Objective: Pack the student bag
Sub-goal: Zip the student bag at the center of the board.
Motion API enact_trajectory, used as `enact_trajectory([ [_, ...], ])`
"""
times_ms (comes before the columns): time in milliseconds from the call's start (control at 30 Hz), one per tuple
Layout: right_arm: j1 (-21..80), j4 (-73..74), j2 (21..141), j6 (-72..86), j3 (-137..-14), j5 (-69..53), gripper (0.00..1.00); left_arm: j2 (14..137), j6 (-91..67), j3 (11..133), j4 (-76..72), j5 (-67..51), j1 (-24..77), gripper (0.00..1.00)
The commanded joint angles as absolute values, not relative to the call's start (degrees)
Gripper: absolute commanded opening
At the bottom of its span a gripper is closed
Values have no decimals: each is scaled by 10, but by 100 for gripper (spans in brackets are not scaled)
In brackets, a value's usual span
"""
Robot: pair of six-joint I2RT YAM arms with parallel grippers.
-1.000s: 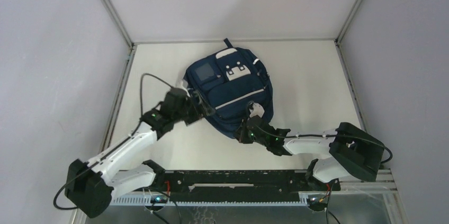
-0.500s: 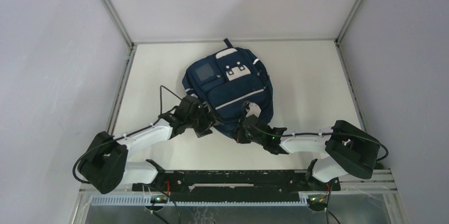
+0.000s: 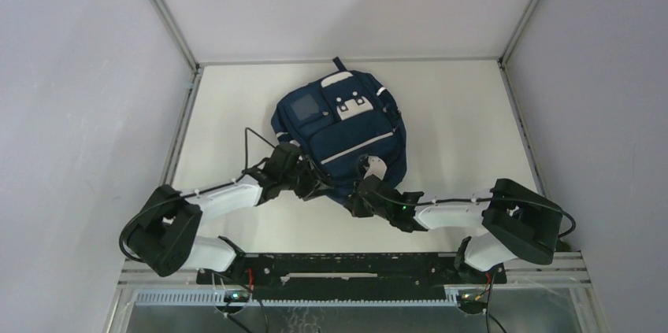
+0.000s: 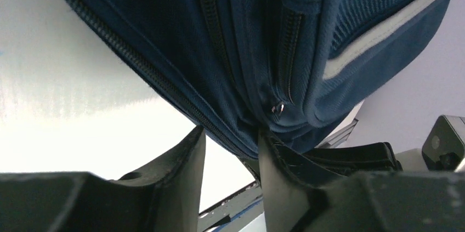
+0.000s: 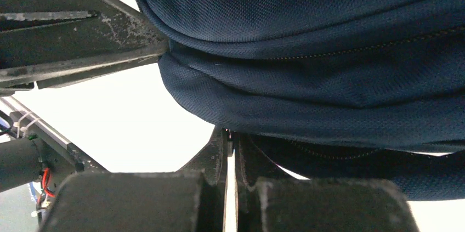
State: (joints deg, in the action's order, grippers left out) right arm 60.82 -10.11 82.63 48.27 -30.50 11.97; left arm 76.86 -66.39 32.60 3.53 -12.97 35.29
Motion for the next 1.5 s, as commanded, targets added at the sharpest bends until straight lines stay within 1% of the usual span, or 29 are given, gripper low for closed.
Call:
enact_trajectory([
  [0,619,-62,815,475,-323,151,0,803,-643,344,7,-141,353,39],
  [133,620,-58,809,474,-317,155,0,822,-643,348,2,-153,353,27],
  [200,620,-60,809,475,-317,155,0,822,-642,347,2,-150,352,19],
  [233,620,-61,809,476,-317,154,0,821,-641,346,2,-148,352,10],
  [267,619,-61,810,477,-317,154,0,819,-637,347,3,-148,350,4],
  [300,619,-62,811,477,-317,154,0,817,-632,348,9,-147,348,1],
  [433,617,-44,806,472,-317,163,0,785,-604,345,43,-144,314,0],
  [633,583,-4,747,446,-282,181,0,710,-545,324,103,-133,186,0],
  [767,547,11,696,432,-240,171,0,675,-501,340,145,-122,121,0],
  [1033,499,14,657,423,-219,160,0,657,-422,389,209,-48,63,0],
  [1100,497,6,657,423,-222,151,0,665,-404,403,213,-52,59,0],
  [1133,497,5,657,422,-224,147,0,666,-393,410,207,-75,60,0],
  [1167,497,5,657,423,-227,143,0,663,-387,414,196,-105,62,5],
  [1200,497,-8,657,423,-228,140,0,655,-380,413,181,-140,68,18],
  [1233,497,-15,658,426,-228,136,0,640,-370,412,167,-164,82,33],
  [1267,497,-17,659,427,-228,134,0,622,-354,414,164,-171,105,45],
  [1300,497,-20,660,427,-228,132,0,604,-330,420,169,-166,131,52],
  [1333,497,-21,661,428,-228,131,0,587,-311,425,181,-155,161,57],
  [1467,498,-34,671,426,-228,122,0,534,-253,434,201,-150,273,58],
])
